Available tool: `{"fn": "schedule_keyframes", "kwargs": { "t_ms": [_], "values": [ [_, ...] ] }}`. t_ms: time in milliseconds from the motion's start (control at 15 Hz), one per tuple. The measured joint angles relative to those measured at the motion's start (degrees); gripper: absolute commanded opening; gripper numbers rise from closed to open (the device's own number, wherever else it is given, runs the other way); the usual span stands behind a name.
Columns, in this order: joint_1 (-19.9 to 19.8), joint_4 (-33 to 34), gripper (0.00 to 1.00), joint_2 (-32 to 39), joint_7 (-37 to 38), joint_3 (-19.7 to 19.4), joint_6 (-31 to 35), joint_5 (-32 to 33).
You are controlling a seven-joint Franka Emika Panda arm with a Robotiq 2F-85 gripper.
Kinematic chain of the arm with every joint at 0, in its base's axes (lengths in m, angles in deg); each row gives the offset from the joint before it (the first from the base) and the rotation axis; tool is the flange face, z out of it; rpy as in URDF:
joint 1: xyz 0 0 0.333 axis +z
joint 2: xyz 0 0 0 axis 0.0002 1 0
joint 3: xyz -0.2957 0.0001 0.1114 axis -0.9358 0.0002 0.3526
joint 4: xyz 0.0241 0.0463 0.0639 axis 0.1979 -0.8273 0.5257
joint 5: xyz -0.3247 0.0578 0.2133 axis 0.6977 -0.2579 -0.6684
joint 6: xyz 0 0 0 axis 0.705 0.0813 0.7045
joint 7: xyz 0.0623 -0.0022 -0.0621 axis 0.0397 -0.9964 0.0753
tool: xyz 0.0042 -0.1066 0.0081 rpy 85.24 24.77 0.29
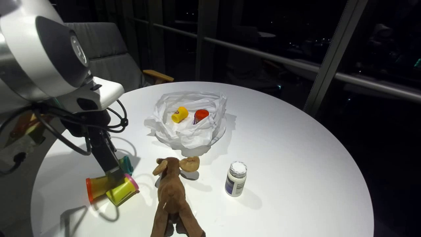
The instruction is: Pick up all the objects on the table and put them on the plastic
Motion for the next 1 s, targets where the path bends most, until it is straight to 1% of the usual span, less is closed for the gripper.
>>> {"fn": "schedule_keyframes", "kwargs": {
  "t_ms": [267,467,533,600,800,1000],
  "values": [
    [-2.5,4.1,1.00,4.1,-3.1,2.6,-0.1,-1.7],
    [-3.8,6.6,1.00,5.6,-4.9,4.9,-0.5,-2.7],
    [-4.4,7.1,0.75,6.0,-5.4,5.7,-0.6,-3.1],
    [-4.9,7.5,0.75,6.4,-6.0,6.6,-0.7,-3.7],
    [-6.9,8.2,0.51,7.5,-7.6,9.0,-1.3,-5.2],
    [-8.3,8.7,0.27,8.5,-8.0,10.0,-2.1,-5.9]
  ]
}}
